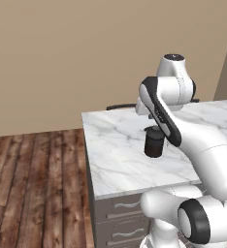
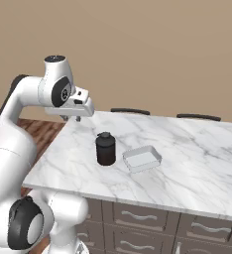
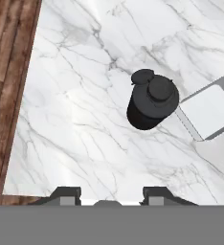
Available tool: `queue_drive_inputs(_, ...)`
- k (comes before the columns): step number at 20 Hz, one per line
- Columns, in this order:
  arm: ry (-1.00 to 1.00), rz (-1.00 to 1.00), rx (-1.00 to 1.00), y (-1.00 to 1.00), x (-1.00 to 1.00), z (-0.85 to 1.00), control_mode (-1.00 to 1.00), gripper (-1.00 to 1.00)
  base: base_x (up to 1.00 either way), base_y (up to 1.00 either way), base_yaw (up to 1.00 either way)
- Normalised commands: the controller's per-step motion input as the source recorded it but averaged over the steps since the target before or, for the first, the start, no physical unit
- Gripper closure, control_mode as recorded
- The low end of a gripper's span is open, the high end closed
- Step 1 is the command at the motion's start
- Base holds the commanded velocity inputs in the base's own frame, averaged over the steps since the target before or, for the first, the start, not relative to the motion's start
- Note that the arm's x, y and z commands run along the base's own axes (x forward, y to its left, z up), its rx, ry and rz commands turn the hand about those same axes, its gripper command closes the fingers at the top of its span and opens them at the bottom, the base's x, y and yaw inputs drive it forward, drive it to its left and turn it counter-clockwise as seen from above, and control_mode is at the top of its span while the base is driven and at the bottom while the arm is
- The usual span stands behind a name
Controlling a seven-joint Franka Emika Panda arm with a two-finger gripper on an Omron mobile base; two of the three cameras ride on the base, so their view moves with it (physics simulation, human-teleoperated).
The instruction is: Pick the jug and tupperware and place them in the sink. Then turn on the water.
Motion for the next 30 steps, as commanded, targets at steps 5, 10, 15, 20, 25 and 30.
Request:
queue_drive_inputs(5,0.0,0.0,0.0,0.0,0.12,-0.01,-1.0,-1.0,0.0,0.0,0.0)
queue_drive_inputs(10,0.01,-0.05,-0.01,0.02,0.24,-0.04,-1.0,-1.0,0.0,0.0,0.0)
queue_drive_inputs(15,0.06,-0.03,-0.02,-0.15,0.46,-0.01,-1.0,-1.0,0.0,0.0,0.0)
queue_drive_inputs(20,0.11,0.0,0.0,-0.47,0.43,0.0,-1.0,-1.0,0.0,0.0,0.0)
queue_drive_inputs(25,0.11,0.0,0.0,-0.47,0.1,-0.04,-1.0,-1.0,0.0,0.0,0.0)
queue_drive_inputs(30,0.08,0.0,0.02,-0.36,0.17,-0.26,-1.0,-1.0,0.0,0.0,0.0)
